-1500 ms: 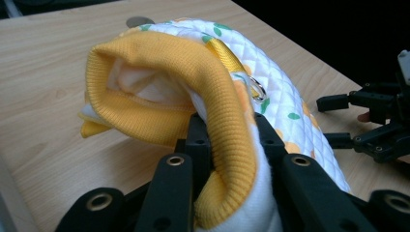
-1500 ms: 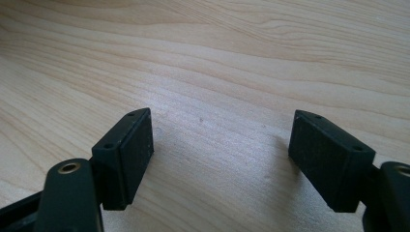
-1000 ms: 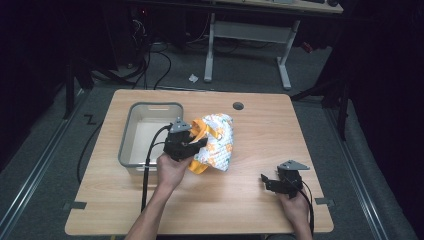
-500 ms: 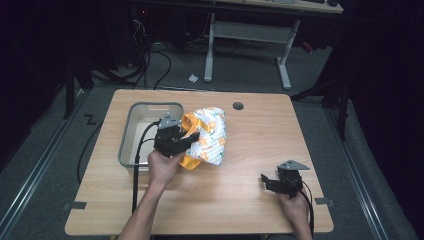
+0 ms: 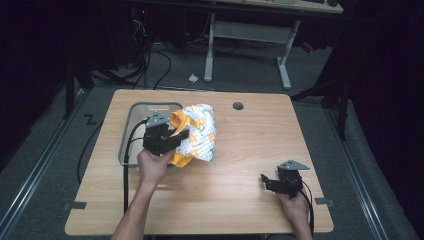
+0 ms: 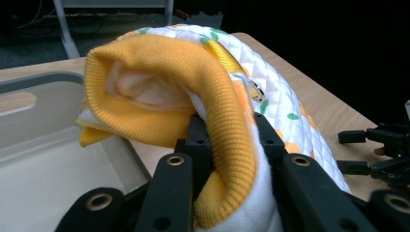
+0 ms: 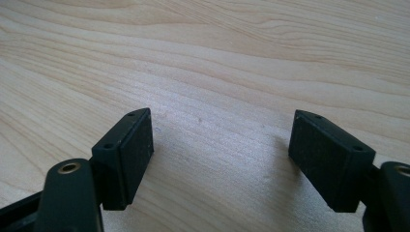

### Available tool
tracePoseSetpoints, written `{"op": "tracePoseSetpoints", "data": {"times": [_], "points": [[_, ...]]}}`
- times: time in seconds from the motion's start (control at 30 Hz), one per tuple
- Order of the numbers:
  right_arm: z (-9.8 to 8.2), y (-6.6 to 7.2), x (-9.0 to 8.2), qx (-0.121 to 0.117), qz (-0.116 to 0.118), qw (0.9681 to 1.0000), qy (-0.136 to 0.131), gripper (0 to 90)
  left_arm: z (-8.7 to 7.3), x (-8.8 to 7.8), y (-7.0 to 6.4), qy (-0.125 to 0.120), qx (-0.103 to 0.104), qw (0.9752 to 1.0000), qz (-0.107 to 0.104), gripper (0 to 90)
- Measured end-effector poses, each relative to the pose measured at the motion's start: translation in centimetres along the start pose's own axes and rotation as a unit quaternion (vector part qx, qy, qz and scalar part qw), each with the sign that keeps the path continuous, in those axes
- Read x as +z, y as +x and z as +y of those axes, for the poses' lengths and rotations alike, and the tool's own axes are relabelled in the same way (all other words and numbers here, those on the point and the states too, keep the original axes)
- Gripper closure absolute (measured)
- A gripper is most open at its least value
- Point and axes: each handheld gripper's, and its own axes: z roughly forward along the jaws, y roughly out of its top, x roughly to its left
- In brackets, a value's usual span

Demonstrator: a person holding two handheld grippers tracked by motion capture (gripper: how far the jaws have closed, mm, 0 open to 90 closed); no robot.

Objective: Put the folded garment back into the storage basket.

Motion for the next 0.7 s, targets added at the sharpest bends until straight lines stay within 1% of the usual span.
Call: {"op": "tracePoseSetpoints", "data": {"times": [0.33, 0.63, 0.7], "points": [[0.0, 0.0, 0.0, 0.0, 0.0, 1.0, 0.0, 24.1, 0.1, -1.0, 1.1, -0.005, -0.001, 0.9999, 0.015, 74.0], [0.0, 0.0, 0.0, 0.0, 0.0, 1.0, 0.0, 24.1, -0.1, -1.8, 2.1, -0.011, -0.01, 0.9996, 0.025, 74.0], [0.0, 0.0, 0.0, 0.0, 0.0, 1.0, 0.0, 24.1, -0.2, -2.1, 2.4, -0.012, -0.011, 0.9994, 0.03, 74.0]]}}
